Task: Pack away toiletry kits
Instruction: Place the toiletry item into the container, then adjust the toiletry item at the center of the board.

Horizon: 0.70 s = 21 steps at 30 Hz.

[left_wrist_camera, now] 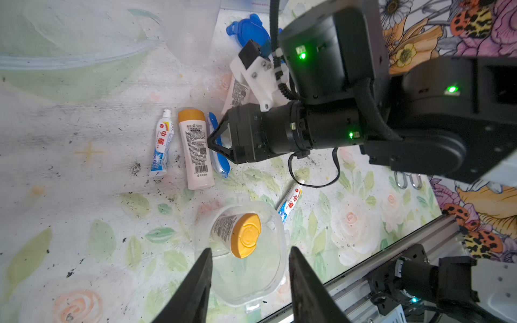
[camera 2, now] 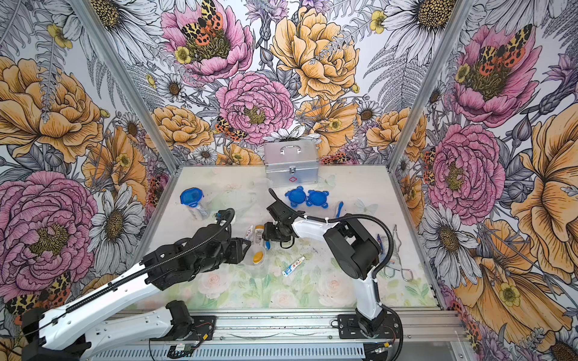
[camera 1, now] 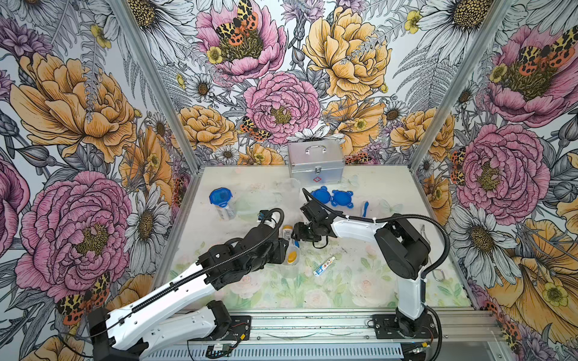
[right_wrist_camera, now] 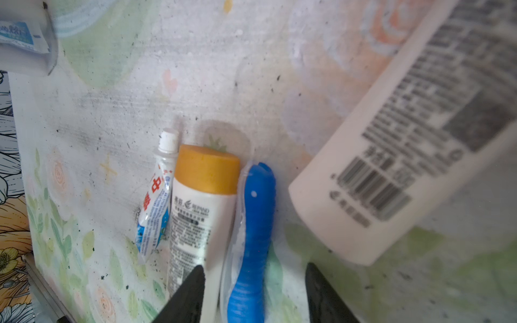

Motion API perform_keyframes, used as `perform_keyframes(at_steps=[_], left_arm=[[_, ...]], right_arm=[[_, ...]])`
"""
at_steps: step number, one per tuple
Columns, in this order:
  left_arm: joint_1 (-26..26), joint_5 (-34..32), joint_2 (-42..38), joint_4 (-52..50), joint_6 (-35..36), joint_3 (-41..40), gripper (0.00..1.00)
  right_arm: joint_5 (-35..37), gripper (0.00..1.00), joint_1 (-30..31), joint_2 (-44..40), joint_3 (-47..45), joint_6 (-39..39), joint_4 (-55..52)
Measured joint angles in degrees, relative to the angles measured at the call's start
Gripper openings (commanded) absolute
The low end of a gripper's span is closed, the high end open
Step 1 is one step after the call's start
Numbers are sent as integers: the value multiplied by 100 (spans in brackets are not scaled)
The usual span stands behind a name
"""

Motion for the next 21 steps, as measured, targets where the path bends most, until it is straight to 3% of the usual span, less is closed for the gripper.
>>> perform_keyframes(at_steps=[13, 21], left_arm=[[710, 496, -422, -358, -2, -90, 47], [855, 599, -566, -393, -42, -188, 47]], right_arm=[[-52, 71, 136, 122, 470, -175, -94], [-131, 71, 162, 437, 748, -208, -103]])
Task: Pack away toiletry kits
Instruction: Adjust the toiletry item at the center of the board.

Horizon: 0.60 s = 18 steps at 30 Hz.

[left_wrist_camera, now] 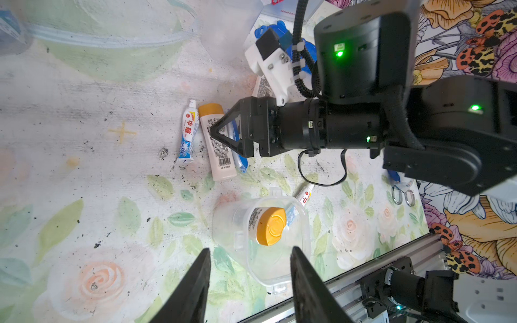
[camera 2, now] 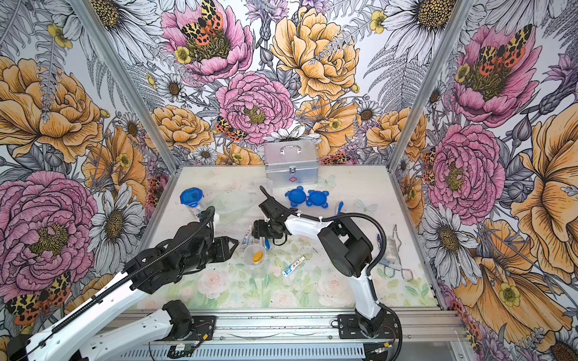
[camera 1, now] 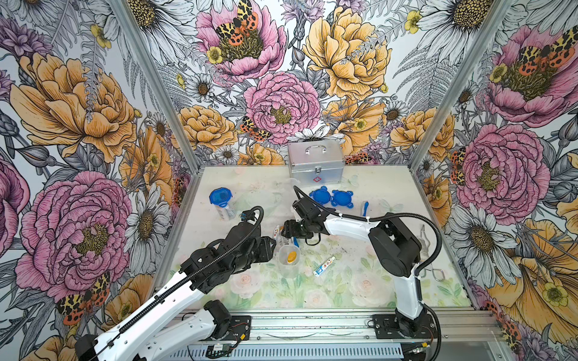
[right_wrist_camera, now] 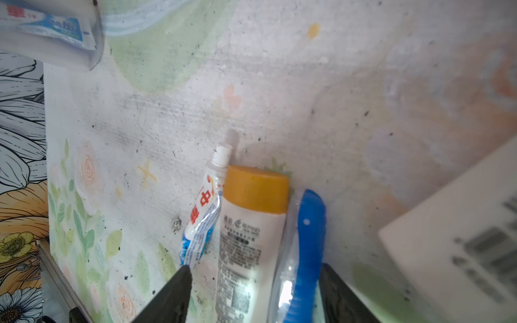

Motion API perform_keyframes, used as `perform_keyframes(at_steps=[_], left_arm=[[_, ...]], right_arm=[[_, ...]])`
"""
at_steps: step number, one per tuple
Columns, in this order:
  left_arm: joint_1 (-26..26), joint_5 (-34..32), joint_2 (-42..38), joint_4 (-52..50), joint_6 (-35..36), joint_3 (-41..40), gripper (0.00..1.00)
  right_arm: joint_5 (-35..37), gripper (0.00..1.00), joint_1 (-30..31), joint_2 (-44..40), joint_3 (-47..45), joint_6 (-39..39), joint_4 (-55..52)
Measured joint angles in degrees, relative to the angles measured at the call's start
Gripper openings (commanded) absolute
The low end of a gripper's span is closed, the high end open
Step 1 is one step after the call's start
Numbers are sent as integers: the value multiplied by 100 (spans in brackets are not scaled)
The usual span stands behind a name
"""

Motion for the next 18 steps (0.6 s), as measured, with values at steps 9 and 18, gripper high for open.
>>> perform_keyframes(at_steps=[9, 18], left_arm=[[210, 44, -190, -17, -28, -186, 47], [393, 153, -234, -20, -63, -219, 47]], right_arm=[[85, 58, 92, 275, 343, -313, -240], [651, 53, 348, 282, 680, -879, -960]])
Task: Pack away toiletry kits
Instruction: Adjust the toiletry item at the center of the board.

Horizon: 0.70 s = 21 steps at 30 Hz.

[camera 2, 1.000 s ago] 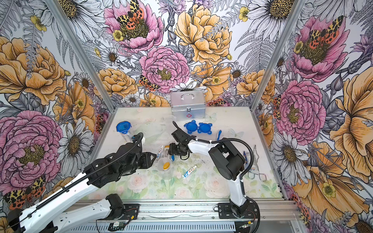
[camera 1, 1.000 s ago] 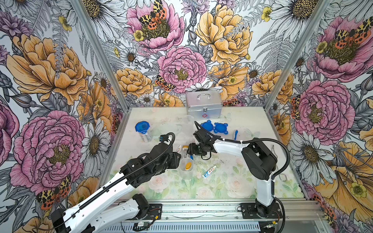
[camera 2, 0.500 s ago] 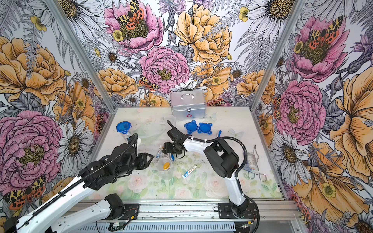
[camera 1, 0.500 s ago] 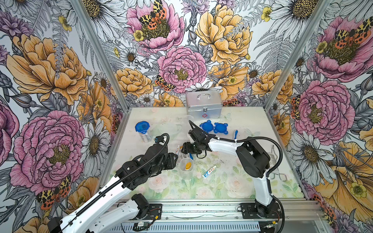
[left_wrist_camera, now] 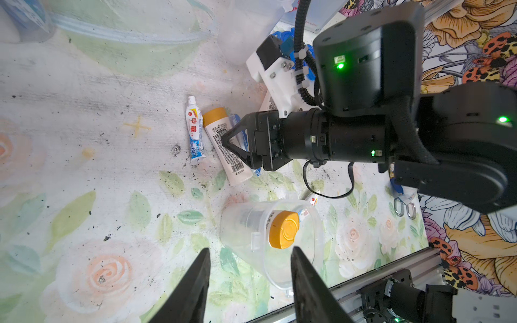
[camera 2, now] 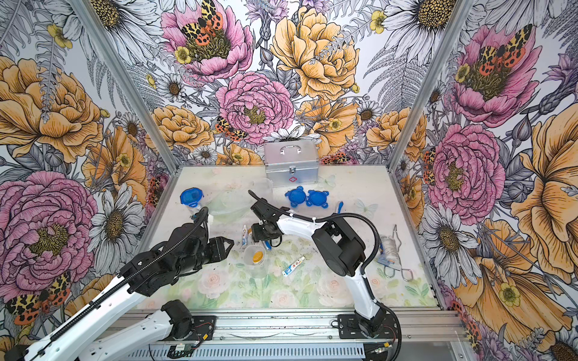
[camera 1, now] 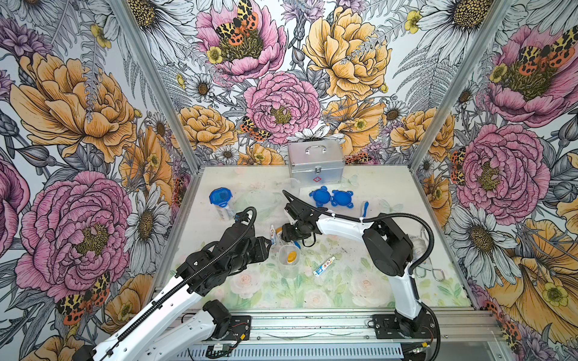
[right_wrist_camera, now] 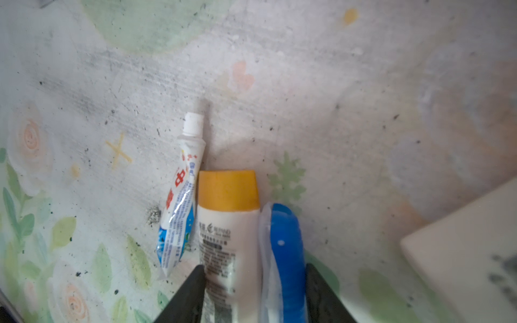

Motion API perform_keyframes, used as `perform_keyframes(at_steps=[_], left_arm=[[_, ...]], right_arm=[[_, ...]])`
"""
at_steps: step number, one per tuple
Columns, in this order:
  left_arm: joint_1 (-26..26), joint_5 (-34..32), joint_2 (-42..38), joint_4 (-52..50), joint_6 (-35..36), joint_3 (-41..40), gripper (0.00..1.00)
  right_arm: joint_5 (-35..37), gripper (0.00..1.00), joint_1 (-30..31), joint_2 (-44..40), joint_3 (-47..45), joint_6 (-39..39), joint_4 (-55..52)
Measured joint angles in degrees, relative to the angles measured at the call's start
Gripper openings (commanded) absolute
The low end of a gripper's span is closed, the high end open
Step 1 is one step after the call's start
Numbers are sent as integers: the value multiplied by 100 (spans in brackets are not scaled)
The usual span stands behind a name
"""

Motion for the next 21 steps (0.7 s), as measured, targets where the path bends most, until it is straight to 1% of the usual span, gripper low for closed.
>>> perform_keyframes(at_steps=[7, 11, 18, 20, 21], left_arm=[[52, 57, -2, 0, -2, -2, 47], [52, 87, -4, 0, -2, -4, 48], [52, 111, -33, 0, -2, -4, 48], [52, 127, -42, 0, 0, -4, 48], [52, 129, -39, 0, 0, -4, 48]], right_arm=[[306, 51, 0, 0, 44, -201, -267], [459, 51, -90, -109, -225, -236, -389], [706, 51, -470, -577, -868, -328, -496], [765, 54, -525, -645, -953, -354, -555], [796, 59, -540, -664, -970, -365, -581]])
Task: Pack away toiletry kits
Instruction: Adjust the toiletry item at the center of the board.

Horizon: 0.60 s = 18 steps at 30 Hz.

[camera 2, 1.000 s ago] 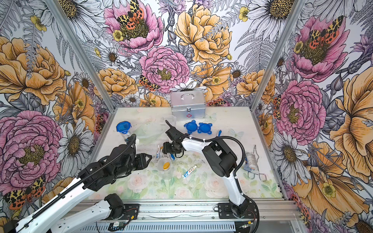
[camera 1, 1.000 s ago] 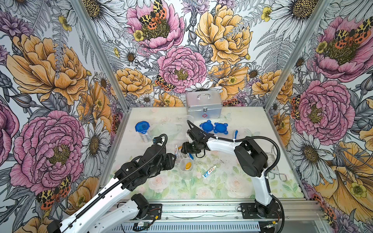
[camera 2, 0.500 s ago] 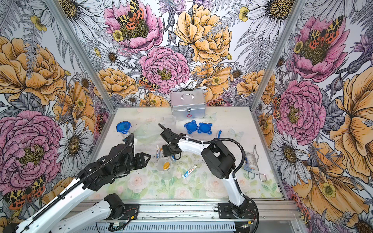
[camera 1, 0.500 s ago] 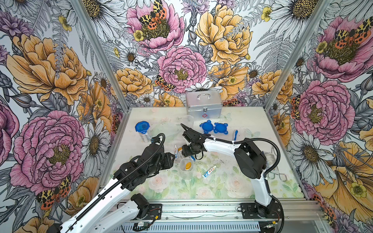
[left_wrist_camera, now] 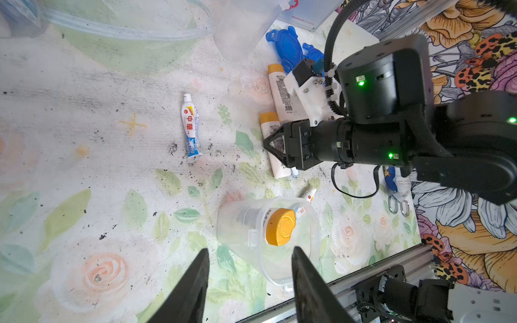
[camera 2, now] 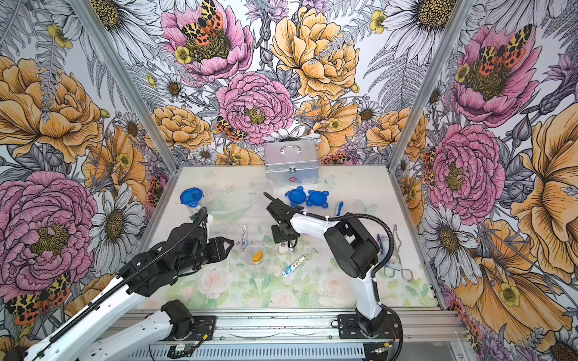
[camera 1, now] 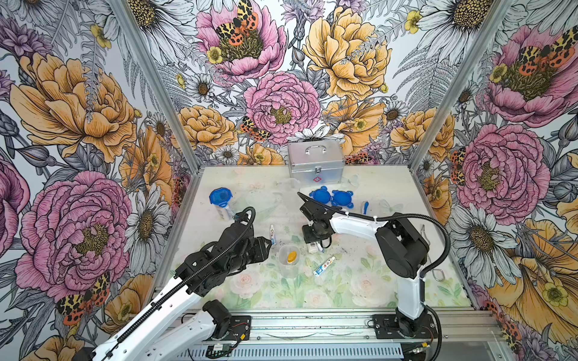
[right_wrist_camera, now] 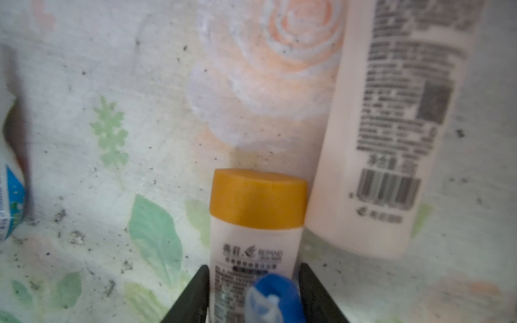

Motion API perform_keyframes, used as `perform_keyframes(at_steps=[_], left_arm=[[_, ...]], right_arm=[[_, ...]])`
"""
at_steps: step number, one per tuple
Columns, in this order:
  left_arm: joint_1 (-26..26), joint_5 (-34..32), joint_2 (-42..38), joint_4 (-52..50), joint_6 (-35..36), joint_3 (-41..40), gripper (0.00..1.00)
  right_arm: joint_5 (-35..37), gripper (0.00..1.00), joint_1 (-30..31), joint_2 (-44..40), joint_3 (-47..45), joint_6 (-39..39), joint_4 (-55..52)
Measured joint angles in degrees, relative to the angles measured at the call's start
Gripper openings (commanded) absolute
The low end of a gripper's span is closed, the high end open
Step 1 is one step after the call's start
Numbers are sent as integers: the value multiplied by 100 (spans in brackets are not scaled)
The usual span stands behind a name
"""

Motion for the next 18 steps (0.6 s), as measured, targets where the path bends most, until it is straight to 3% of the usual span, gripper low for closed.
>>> perform_keyframes(at_steps=[6, 18], left_arm=[[0, 7, 11, 0, 0, 0, 50], [0, 39, -42, -24, -2, -2, 51]], right_arm=[[144, 79, 4, -50, -20, -127, -160], [459, 72, 57, -420, 103, -116, -820]])
